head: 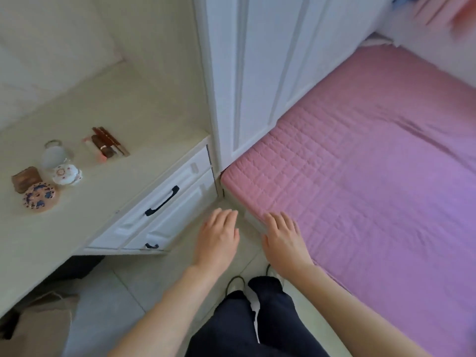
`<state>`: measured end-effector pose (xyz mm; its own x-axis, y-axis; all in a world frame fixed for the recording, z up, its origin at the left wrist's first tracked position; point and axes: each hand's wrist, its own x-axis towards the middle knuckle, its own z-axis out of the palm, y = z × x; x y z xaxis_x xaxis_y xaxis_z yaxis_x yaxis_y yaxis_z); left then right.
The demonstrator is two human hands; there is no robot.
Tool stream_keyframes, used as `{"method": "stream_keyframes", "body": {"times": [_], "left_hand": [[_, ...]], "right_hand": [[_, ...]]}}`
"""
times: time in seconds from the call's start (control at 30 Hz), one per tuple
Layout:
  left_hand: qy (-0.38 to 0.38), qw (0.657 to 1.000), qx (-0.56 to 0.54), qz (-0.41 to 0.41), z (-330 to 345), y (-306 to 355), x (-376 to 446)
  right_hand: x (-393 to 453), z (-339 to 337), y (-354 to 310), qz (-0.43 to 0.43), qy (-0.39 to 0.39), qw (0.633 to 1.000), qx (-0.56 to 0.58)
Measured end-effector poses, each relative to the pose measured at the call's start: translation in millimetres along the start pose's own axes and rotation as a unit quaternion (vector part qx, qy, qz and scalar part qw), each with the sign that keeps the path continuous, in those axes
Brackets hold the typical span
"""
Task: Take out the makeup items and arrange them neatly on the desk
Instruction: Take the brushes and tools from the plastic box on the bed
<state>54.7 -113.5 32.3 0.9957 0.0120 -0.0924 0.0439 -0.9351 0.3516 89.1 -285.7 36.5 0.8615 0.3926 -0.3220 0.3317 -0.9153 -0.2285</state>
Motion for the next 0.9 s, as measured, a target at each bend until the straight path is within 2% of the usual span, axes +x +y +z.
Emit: {"method": "stream_keyframes", "body": {"times": [0.27, 0.53, 0.7, 0.9], "left_hand": [[-0.096, 0.980, 0.041, 0.168, 32, 84, -19], [-0.178, 0.913, 0.090, 0.355, 70, 176, -61], [-0.207, 0.876, 0.099, 0.425, 100, 249, -96], [-0.224, 0.851, 0.109, 0.462, 145, 349, -146]], "right_hand": [[-98, 14, 39, 0.179, 0.030, 0.982, 0.041], [-209, 44, 93, 0.355, 0.059, 0.928, 0.095], [-291, 68, 128, 0.429, 0.060, 0.893, 0.124], [-386, 90, 177, 0.495, 0.085, 0.849, 0.164]]}}
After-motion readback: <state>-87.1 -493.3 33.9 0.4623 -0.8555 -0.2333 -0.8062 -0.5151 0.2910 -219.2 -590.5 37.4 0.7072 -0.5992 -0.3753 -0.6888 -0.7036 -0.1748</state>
